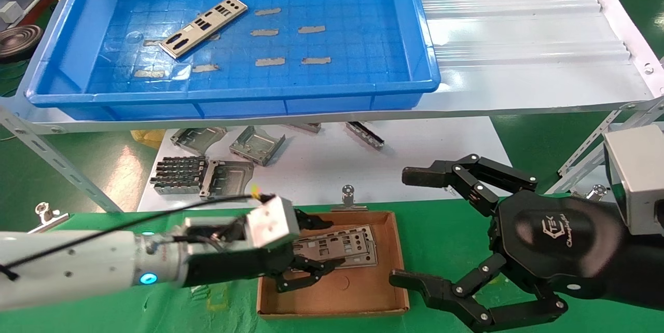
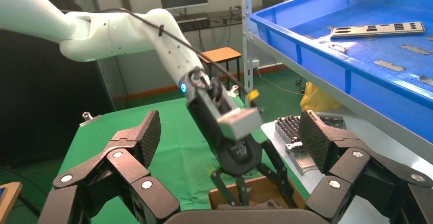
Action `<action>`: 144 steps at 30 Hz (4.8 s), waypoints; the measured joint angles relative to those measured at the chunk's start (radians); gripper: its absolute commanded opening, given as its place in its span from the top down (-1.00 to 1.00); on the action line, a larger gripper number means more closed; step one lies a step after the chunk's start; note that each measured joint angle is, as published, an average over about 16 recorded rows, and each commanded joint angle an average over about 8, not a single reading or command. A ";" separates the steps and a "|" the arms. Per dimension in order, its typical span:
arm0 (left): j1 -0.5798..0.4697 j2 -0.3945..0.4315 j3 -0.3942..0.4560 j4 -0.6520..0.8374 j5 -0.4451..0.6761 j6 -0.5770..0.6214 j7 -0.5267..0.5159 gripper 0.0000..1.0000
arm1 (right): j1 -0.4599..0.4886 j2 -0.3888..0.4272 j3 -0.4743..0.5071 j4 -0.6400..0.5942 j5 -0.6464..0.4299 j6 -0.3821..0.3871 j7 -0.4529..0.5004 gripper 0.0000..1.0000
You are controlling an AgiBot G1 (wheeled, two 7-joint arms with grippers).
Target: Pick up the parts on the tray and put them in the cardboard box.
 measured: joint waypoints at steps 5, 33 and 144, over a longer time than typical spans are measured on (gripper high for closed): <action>-0.004 -0.018 -0.037 0.072 -0.115 0.064 -0.022 -1.00 | 0.000 0.000 0.000 0.000 0.000 0.000 0.000 -1.00; 0.019 -0.076 -0.117 0.140 -0.301 0.177 0.004 -1.00 | 0.000 0.000 0.000 0.000 0.000 0.000 0.000 -1.00; 0.089 -0.337 -0.345 -0.012 -0.691 0.477 0.062 -1.00 | -0.001 0.000 0.000 -0.001 0.000 0.001 0.000 -1.00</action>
